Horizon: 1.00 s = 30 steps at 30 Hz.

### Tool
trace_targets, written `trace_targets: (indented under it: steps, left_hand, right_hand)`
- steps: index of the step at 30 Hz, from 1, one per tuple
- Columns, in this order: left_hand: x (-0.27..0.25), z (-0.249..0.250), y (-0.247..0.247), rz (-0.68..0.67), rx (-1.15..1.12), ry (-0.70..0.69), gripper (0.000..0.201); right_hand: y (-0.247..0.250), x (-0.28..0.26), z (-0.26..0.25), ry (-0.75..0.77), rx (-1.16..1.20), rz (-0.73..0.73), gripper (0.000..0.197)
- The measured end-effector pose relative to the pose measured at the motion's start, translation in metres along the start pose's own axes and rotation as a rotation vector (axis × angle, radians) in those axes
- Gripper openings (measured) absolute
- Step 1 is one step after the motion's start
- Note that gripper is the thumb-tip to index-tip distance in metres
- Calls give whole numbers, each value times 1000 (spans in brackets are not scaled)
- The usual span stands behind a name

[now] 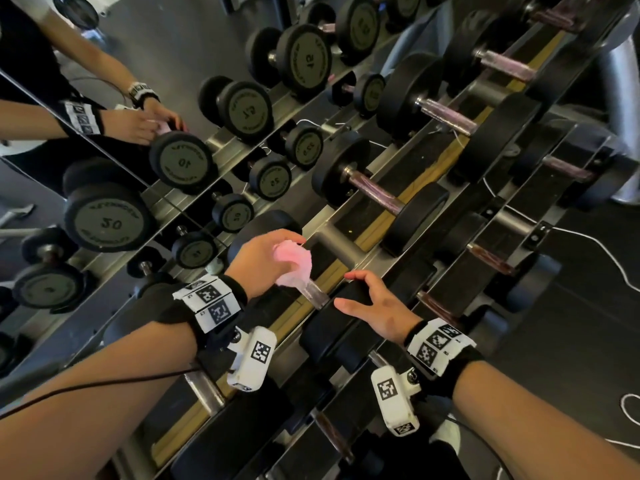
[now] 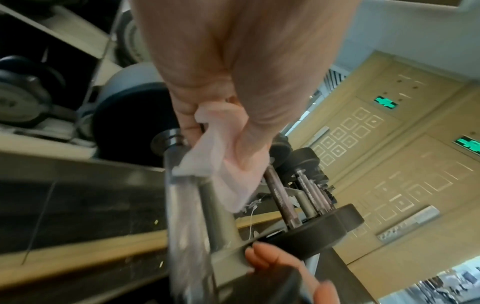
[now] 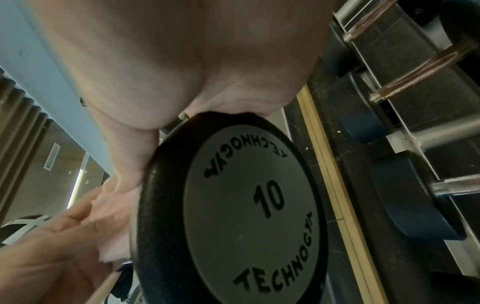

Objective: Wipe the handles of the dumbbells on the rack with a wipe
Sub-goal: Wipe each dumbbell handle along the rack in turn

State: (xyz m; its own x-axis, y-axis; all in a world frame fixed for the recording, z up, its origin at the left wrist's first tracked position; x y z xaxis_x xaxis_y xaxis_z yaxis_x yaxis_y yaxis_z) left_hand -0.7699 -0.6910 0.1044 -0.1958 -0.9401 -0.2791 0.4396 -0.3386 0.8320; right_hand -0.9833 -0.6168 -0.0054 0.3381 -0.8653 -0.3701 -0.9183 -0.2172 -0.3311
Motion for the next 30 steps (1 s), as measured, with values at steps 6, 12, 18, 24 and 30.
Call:
trace_targets:
  steps: [6,12,18,24,30]
  left_hand:
    - [29,13,-3,34,361,-156,34]
    - [28,1,-19,-179,693,-157,35]
    - [13,-5,-20,-280,694,-283,21]
    - [18,1,-32,-304,730,-307,32]
    - [9,-10,-27,-477,797,-464,33]
  right_hand:
    - [2,2,3,18,-6,15,59]
    - [2,2,6,16,33,25,60]
    - [2,4,9,25,37,35,64]
    - [1,3,8,33,3,36,58]
    - [0,0,5,17,9,26,55]
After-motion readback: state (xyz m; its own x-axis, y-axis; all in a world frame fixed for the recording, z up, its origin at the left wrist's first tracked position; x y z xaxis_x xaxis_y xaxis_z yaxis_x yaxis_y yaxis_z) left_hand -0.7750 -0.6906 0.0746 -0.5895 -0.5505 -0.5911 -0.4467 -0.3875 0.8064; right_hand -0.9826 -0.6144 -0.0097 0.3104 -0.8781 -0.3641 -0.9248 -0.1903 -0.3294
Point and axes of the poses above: each hand's wrist, its own x-axis towards the middle knuckle, its own y-axis out of the back of the hand, z = x × y, the point moved 1 cm from there along x, towards the middle knuckle, and after that the axes turned 13 degrees about x, right-handed, at the moved point
